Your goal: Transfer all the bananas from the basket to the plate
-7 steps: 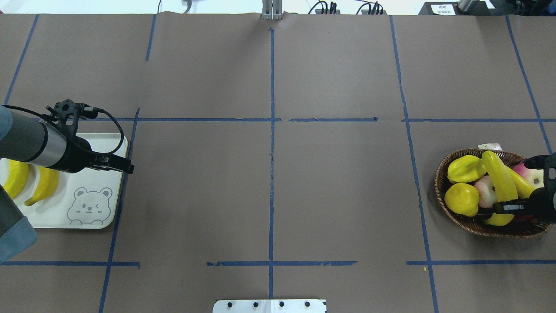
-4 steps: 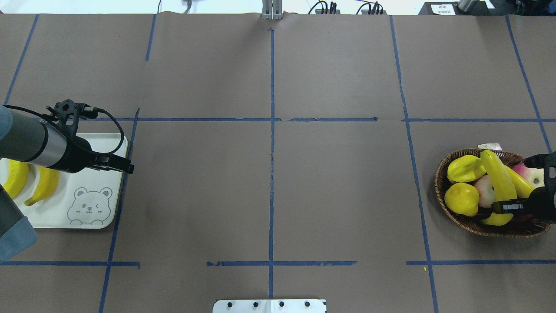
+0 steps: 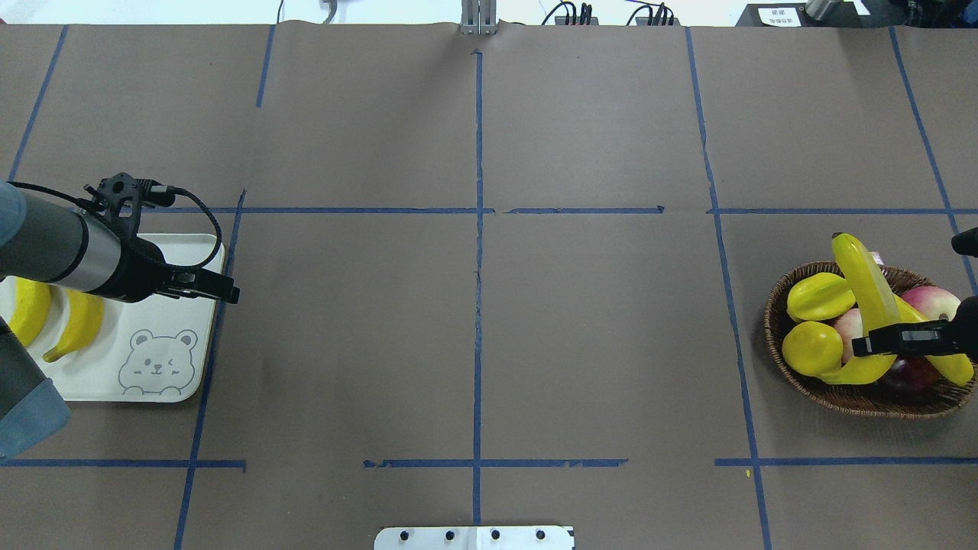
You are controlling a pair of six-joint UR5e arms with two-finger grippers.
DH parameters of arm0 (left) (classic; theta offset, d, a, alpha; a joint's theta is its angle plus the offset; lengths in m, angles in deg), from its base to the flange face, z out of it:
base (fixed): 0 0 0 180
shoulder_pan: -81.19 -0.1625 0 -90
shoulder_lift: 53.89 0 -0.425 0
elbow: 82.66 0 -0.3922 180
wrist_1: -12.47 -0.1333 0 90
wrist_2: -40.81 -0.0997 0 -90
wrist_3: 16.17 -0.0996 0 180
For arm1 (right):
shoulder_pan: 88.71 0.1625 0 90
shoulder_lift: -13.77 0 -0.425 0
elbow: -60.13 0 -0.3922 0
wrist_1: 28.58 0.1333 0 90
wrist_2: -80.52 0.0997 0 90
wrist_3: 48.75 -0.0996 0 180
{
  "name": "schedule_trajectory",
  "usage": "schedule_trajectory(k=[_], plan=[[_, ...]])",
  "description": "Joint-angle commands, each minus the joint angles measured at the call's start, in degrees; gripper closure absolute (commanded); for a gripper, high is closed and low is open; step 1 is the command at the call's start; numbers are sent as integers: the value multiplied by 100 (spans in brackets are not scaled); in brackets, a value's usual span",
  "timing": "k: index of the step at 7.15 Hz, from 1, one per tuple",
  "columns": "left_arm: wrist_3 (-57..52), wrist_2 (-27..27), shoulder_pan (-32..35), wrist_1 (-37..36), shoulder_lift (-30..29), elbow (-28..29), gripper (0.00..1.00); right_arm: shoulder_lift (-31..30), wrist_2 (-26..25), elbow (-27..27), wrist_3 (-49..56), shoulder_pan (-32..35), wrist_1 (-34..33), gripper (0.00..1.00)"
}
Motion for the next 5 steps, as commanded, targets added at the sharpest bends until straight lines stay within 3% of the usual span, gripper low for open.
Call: schedule_trajectory(k=[1, 3, 5], plan=[[659, 15, 0, 12, -495, -18, 0, 962, 254, -383, -208, -58, 17, 92], [1100, 7, -52, 3, -934, -9, 0, 1824, 167, -515, -1182, -452, 8, 91], [1737, 7, -87, 64, -1435, 43, 0, 2440, -593, -543, -1876, -1127, 17, 90]])
